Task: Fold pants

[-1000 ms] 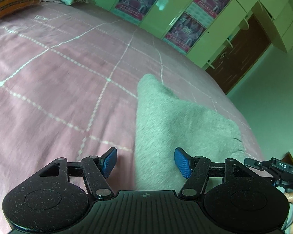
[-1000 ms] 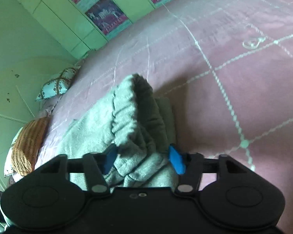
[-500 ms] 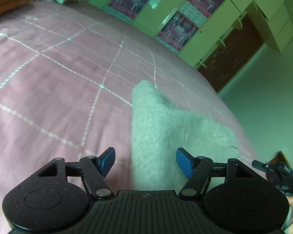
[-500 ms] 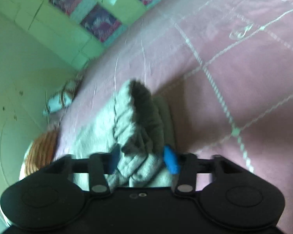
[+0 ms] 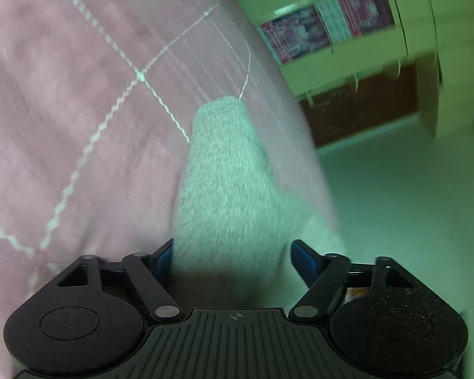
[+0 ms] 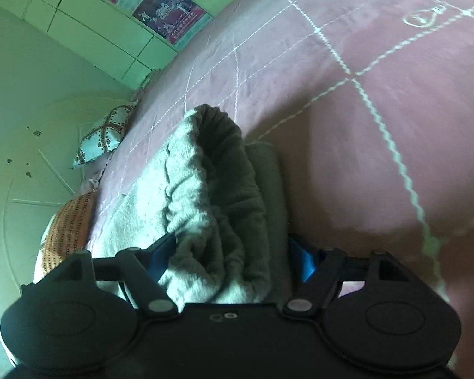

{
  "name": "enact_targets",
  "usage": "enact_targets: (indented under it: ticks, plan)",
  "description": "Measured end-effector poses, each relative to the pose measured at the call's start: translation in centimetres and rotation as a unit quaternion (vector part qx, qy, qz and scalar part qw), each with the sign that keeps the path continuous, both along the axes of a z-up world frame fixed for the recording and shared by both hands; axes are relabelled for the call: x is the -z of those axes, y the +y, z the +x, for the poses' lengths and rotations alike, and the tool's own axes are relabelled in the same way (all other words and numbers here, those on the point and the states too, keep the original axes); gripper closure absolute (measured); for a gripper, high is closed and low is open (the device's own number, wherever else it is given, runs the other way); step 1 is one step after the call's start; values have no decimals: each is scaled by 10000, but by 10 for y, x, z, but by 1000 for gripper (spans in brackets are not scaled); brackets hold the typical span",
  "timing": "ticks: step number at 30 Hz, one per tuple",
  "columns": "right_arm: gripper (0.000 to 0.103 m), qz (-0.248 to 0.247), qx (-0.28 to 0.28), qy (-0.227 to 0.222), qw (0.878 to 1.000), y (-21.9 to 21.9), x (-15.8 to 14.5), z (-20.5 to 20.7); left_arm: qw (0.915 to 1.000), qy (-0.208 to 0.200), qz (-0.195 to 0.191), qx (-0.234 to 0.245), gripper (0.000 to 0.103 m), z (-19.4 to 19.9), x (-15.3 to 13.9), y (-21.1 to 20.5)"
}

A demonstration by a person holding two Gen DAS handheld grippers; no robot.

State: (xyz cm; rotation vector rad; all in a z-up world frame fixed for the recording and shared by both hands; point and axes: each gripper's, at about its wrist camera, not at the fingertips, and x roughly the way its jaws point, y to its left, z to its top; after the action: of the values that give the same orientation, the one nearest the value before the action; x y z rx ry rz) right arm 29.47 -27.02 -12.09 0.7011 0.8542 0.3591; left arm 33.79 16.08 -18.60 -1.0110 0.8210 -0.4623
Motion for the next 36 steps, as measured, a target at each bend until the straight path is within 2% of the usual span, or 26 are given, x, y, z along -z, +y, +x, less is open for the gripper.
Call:
enact_targets:
  ticks: [2, 3, 4, 5, 6, 7, 9, 11, 13, 17, 23, 25, 26, 27, 28, 29, 30, 31, 32, 34, 36]
  plan:
    - [34, 14, -83, 18, 10000, -1, -1, 2, 9989, 132, -430, -157, 22, 5, 8, 4]
    - [34, 46, -126, 24, 9999, -1, -1, 4, 9986, 156, -467, -171, 22, 7, 10, 3]
    - [34, 57, -171, 26, 9998, -2, 0, 5, 9993, 167, -287, -145, 27, 9, 10, -2]
    - [40, 12, -225, 29, 9997, -1, -1, 6, 9995, 259, 168, -118, 42, 12, 8, -12]
    - [52, -129, -315, 24, 9994, 3, -1, 7, 9969, 340, 694, -148, 57, 16, 2, -22]
    - [53, -268, -402, -8, 9988, 7, -4, 6, 9935, 290, 1090, -123, 62, 19, -4, -32]
    - [61, -555, -488, -103, 9972, 12, -13, 5, 9905, 186, 1353, -125, 66, 20, -13, -44]
    - [68, -596, -497, -210, 9968, 14, -22, 3, 9932, 6, 1149, -182, 75, 17, -19, -42]
    - [71, -632, -611, -474, 9950, 16, -35, 1, 9948, -245, 970, -206, 75, 17, -28, -39]
    - [73, -711, -898, -836, 9899, 26, -63, 19, 9933, -655, 914, -271, 75, 34, -52, -37]
    - [73, -649, -1050, -1281, 9840, 40, -105, 97, 9900, -1009, 836, -529, 75, 104, -87, -7]
    - [73, -535, -989, -1269, 9855, 39, -111, 129, 9901, -961, 850, -569, 74, 129, -84, 5]
    - [69, -514, -936, -1193, 9871, 38, -109, 146, 9917, -818, 784, -602, 63, 140, -77, 10]
    - [61, -540, -840, -1103, 9889, 35, -100, 162, 9916, -645, 891, -681, 52, 153, -71, 16]
    - [49, -635, -670, -968, 9910, 31, -86, 175, 9851, -437, 1386, -918, 38, 160, -62, 17]
    - [34, -838, -409, -615, 9937, 27, -68, 188, 9768, -161, 1847, -1076, 38, 163, -55, 18]
    - [61, -1179, -173, -161, 9927, 24, -52, 197, 9741, -63, 1997, -1057, 38, 161, -51, 20]
    - [67, -1218, -68, -53, 9925, 18, -45, 198, 9753, -271, 1925, -1048, 38, 153, -52, 22]
    - [67, -905, -38, -337, 9953, 10, -46, 188, 9721, -445, 2026, -1097, 38, 144, -57, 22]
    - [67, -1087, -4, -898, 9900, 10, -60, 169, 9644, -731, 2333, -1006, 38, 134, -69, 14]
    - [68, -1006, -269, -1353, 9853, 20, -69, 157, 9627, -900, 2415, -820, 38, 133, -76, -4]
